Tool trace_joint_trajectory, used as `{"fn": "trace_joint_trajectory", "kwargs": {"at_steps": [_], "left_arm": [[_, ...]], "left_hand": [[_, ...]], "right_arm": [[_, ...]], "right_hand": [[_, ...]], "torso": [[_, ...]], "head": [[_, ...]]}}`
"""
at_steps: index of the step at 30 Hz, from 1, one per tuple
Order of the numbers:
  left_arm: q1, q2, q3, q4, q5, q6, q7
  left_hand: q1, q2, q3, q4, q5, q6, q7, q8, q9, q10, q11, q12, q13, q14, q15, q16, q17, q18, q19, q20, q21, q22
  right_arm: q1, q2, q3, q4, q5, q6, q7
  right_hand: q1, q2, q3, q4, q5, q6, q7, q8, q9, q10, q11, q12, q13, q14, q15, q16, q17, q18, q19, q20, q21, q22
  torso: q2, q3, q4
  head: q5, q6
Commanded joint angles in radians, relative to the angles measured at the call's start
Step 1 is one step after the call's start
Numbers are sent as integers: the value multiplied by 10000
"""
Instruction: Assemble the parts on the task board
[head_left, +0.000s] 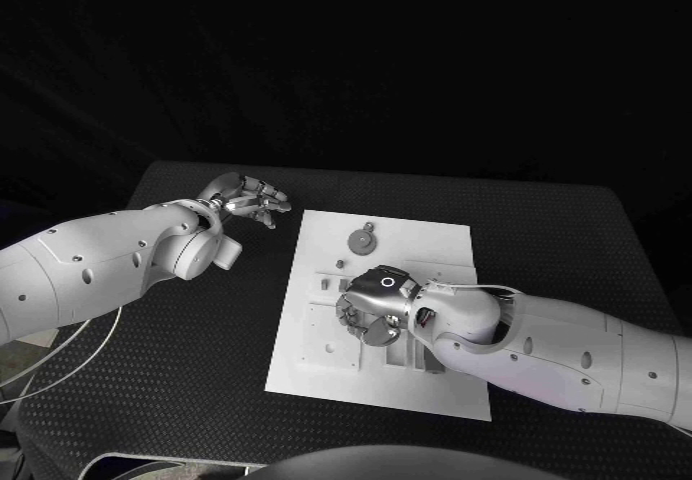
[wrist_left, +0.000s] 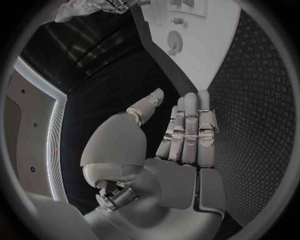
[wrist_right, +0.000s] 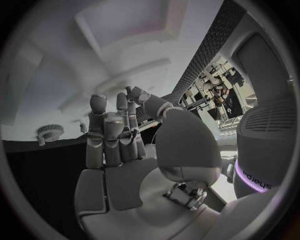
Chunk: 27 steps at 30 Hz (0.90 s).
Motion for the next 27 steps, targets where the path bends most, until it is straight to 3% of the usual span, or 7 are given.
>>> {"fn": "trace_joint_trajectory", "kwargs": {"at_steps": [1,15,19,22,27], "left_arm": [[11,13,10,33,-26,10,49],[13,10,10,37,-28,6,40],[13,-1,10,38,-30,1,37],[14,-8,10,41,-30,-2,39],[14,-15,10,41,-30,-2,37]], "left_hand": [[29,57,-36,-10,-49,-81,7,43,-7,-85,14,-35,13,67,35,-57,16,202,54,-17,49,-11],[30,55,-37,-11,-48,-83,7,46,-8,-88,14,-35,17,67,35,-59,17,203,54,-17,49,-15],[31,55,-37,-10,-48,-84,7,46,-8,-88,14,-35,18,67,35,-60,17,203,54,-17,49,-16],[31,54,-37,-11,-49,-84,7,47,-8,-88,14,-35,19,67,35,-60,18,203,54,-17,49,-17],[32,54,-37,-11,-49,-84,6,48,-8,-88,14,-35,20,68,35,-61,18,203,54,-17,50,-18]], "right_arm": [[-33,51,-60,-56,-220,460,-112],[-33,139,-92,-149,-182,453,-113],[-32,138,-98,-200,-57,496,-69],[-32,134,-103,-198,-26,651,-31],[-32,102,-119,-181,-26,724,-34]], "right_hand": [[-51,80,17,-50,29,11,-4,61,20,220,-112,21,-9,0,-51,58,5,291,-8,-49,61,237],[-94,87,18,-49,30,-12,5,47,32,195,-104,3,11,-11,-44,47,-1,291,-33,-39,61,232],[-167,11,3,-32,29,-73,33,8,38,122,-76,-46,26,-24,-14,24,-16,291,-75,-20,53,227],[-309,-245,-60,43,28,-280,115,-110,17,-44,-7,-149,20,-42,52,8,-28,291,-128,11,44,226],[-244,-168,-35,63,29,-134,55,-34,83,108,-59,-78,104,-35,6,27,-25,291,-138,1,77,236]], "torso": [[0,-1,0],[-1,0,0],[-2,6,-6],[1,7,-9],[1,9,-1]], "head": [[6,-18],[10,-38],[12,-37],[14,-38],[6,-53]]}}
